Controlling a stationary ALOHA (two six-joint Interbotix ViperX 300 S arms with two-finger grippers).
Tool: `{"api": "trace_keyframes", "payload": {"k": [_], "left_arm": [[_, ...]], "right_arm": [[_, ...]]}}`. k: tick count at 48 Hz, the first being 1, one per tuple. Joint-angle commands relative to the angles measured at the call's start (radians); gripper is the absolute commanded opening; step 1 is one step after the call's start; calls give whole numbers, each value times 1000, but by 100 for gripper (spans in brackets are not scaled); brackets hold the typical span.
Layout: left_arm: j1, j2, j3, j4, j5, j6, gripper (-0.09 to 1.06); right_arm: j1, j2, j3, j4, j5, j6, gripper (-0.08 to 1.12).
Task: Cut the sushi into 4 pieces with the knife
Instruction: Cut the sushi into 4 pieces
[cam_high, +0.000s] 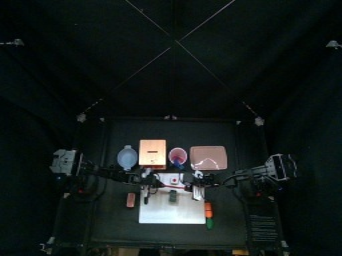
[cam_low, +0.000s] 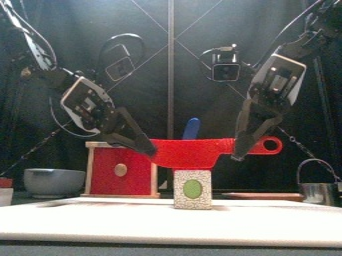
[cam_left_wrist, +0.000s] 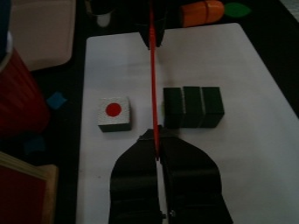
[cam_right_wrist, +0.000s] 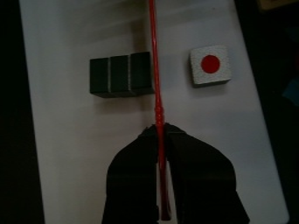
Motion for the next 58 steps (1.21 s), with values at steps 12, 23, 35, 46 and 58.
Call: {"api": "trace_keyframes", "payload": {"k": [12, 23, 35, 46, 58], "left_arm": [[-43, -6, -20, -6, 37, -2, 8], [-51, 14, -23, -9, 37, -3, 8], [-58, 32, -23, -26, 37, -5, 8], [-60, 66, -23, -38, 37, -5, 8], [-67, 117, -26, -52, 37, -5, 8]], "right_arm": [[43, -12, -38, 44, -18, 3, 21], [51, 5, -35, 61, -18, 3, 21], [57, 35, -34, 63, -21, 3, 21], [61, 60, -34, 71, -21, 3, 21], [66, 91, -35, 77, -23, 3, 21]]}}
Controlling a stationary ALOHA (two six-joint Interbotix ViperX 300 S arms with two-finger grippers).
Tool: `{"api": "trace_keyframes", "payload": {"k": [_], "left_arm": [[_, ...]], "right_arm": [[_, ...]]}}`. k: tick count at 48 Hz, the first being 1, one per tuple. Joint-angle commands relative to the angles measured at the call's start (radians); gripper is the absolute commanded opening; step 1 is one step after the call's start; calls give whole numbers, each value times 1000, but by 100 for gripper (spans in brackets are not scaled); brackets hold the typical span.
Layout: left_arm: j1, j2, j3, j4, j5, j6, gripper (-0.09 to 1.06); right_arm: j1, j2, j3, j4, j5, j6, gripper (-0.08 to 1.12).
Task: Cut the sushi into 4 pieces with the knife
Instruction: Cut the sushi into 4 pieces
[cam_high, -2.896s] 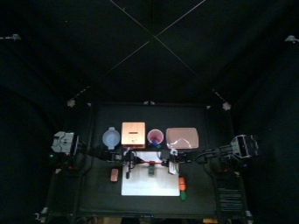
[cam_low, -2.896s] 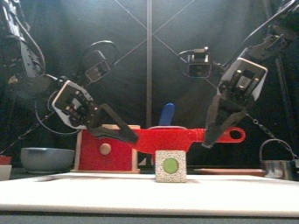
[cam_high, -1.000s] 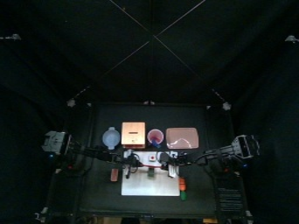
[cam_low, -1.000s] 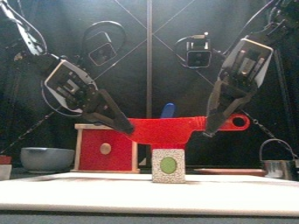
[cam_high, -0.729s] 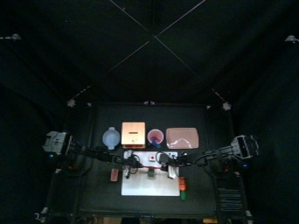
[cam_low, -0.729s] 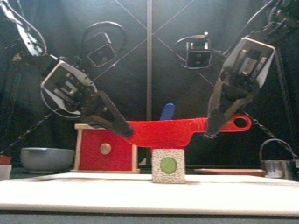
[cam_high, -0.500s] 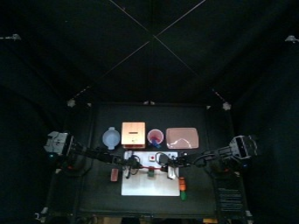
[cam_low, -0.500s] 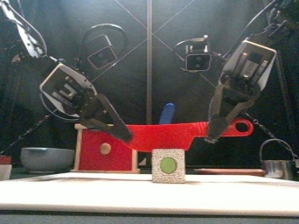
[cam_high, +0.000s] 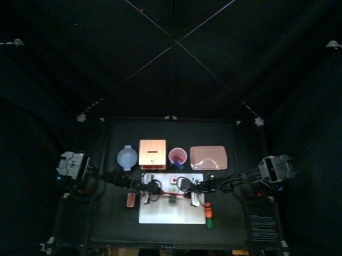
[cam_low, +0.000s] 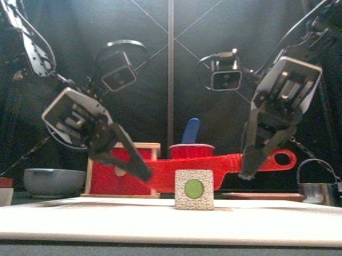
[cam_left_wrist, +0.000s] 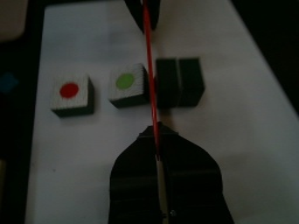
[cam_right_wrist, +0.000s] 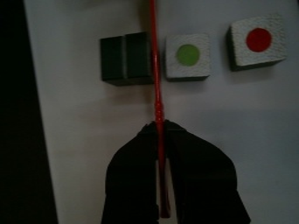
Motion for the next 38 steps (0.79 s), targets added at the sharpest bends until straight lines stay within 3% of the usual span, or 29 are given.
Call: {"api": "trace_keyframes", "payload": {"k": [1, 17, 38], "left_arm": [[5, 12, -9, -6, 5, 3, 8], [6, 140, -31, -29, 5, 3, 8], [17, 144, -35, -29, 6, 6, 8]], "right_arm": [[6, -6, -20, 2, -8, 3, 21], [5, 89, -23, 3, -6, 3, 21], [-3, 94, -23, -3, -8, 3, 21]]}}
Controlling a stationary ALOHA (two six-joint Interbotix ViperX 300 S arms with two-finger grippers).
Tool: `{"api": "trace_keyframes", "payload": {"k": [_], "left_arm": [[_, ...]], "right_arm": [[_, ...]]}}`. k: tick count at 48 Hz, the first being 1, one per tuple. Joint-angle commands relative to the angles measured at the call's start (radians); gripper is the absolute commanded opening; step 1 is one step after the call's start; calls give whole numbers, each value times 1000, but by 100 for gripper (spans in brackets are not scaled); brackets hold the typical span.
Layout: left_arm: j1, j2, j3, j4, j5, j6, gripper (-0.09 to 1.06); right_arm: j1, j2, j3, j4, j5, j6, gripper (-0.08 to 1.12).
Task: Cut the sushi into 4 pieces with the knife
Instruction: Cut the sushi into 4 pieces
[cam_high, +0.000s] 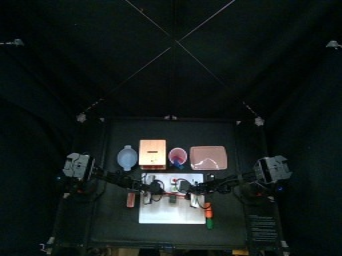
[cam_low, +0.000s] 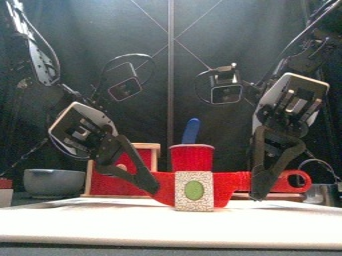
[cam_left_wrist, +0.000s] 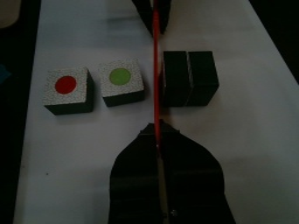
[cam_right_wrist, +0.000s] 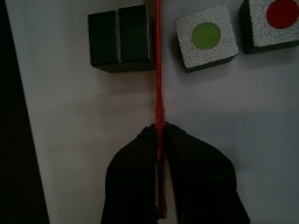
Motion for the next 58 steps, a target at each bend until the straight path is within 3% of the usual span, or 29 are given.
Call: {"api": "trace_keyframes", "payload": {"k": [1, 13, 20, 30, 40, 52, 58], "left_arm": [[18, 37, 2, -5, 14, 3, 7], [46, 11, 3, -2, 17, 8, 7], [51, -67, 5, 0, 31, 8, 7], [38, -199, 18, -2, 57, 6, 7], [6, -270, 25, -2, 57, 6, 7], [-46, -250, 25, -5, 58, 0, 7], [-55, -222, 15, -15, 60, -2, 7]], "right_arm": [[-6, 18, -18, -5, -6, -3, 21], [-23, -18, -18, -8, 8, -3, 21], [-23, -71, -25, -15, 17, -3, 21], [-23, -158, -28, -20, 26, -5, 21], [-15, -198, -29, -14, 26, -3, 21], [18, -183, -26, 11, 20, -3, 21], [20, -164, -26, 23, 20, -3, 21]]}}
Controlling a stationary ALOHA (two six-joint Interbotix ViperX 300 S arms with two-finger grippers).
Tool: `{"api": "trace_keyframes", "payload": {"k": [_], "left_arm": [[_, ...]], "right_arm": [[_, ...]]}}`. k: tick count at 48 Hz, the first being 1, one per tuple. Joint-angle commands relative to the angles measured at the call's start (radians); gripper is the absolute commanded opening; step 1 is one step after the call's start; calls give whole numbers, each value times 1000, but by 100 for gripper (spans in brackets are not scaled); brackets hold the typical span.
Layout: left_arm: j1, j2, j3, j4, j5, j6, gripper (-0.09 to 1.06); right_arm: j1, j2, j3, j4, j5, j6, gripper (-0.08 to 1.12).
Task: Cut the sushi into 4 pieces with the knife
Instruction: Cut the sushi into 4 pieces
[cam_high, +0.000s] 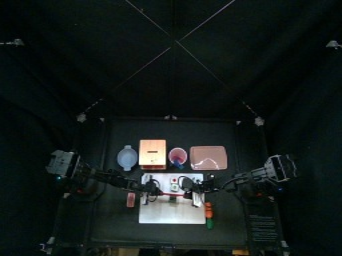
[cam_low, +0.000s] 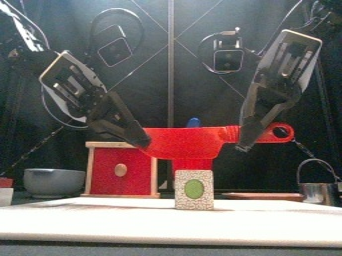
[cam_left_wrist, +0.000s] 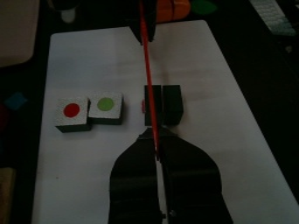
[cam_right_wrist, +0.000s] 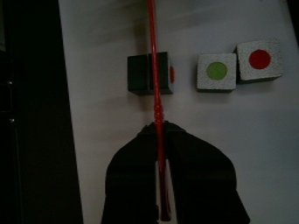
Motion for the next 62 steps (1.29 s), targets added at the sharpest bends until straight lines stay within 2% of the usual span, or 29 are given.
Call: {"api": "trace_keyframes", "payload": {"k": [1, 16, 29, 38, 49, 62], "left_arm": [[-11, 14, -25, -9, -3, 2, 7], [-32, 49, -41, -41, -5, 2, 7], [-38, 74, -41, -49, -5, 2, 7], [-37, 137, -40, -61, -5, 2, 7], [-38, 262, -54, -84, -11, 2, 7], [-38, 270, -54, -95, -11, 3, 7]], "right_arm": [[5, 0, -21, 12, -11, 3, 21], [28, 51, -25, 32, -37, 3, 21], [31, 72, -25, 43, -44, 3, 21], [31, 127, -18, 44, -49, 3, 21], [31, 235, -29, 66, -55, 3, 21], [31, 230, -37, 74, -57, 3, 21]]}}
